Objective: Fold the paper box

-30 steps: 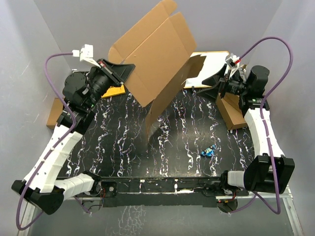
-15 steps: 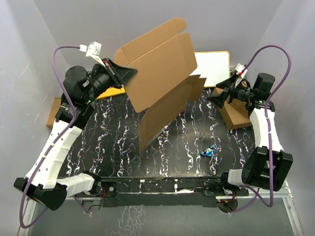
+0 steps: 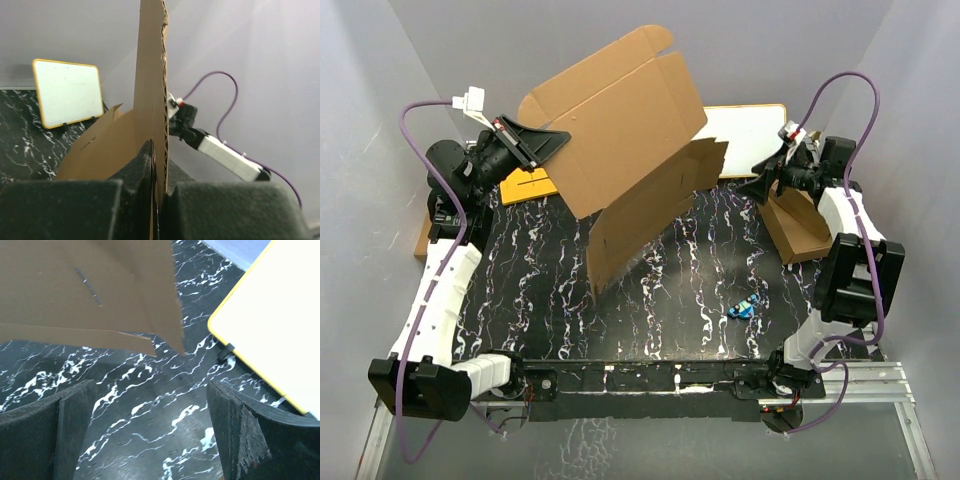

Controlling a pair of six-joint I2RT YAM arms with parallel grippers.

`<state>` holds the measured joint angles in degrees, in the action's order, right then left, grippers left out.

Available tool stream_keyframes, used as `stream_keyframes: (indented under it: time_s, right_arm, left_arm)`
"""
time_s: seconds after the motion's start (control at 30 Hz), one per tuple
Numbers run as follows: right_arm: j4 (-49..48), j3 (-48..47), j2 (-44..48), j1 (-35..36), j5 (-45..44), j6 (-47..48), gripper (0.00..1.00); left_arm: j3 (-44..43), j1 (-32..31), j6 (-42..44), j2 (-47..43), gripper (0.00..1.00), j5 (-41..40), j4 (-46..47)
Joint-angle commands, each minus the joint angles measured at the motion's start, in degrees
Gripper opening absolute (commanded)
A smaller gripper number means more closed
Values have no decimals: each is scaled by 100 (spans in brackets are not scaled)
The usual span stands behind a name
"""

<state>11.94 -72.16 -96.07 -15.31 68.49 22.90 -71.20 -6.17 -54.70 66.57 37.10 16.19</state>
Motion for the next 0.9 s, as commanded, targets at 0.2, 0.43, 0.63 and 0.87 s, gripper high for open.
stream_keyframes:
  time_s: [0.2,0.43,0.63,0.87]
  right_arm:
    - [-827,-1294,-1194,556,197,238,100]
    - [-947,-1392,-1353,628,426,224,91]
    - [-1370,-965,-1092,629,865,-53,50]
    - [-408,-683,-526,609,717,164,12]
  left_arm:
    - [210,333,-889,129,0,984,1560]
    - [306,479,-1123,200,0,1111,1894]
    - [470,646,-1421,426,0,1194,2423]
    - [398,731,-412,506,0,1105,2175]
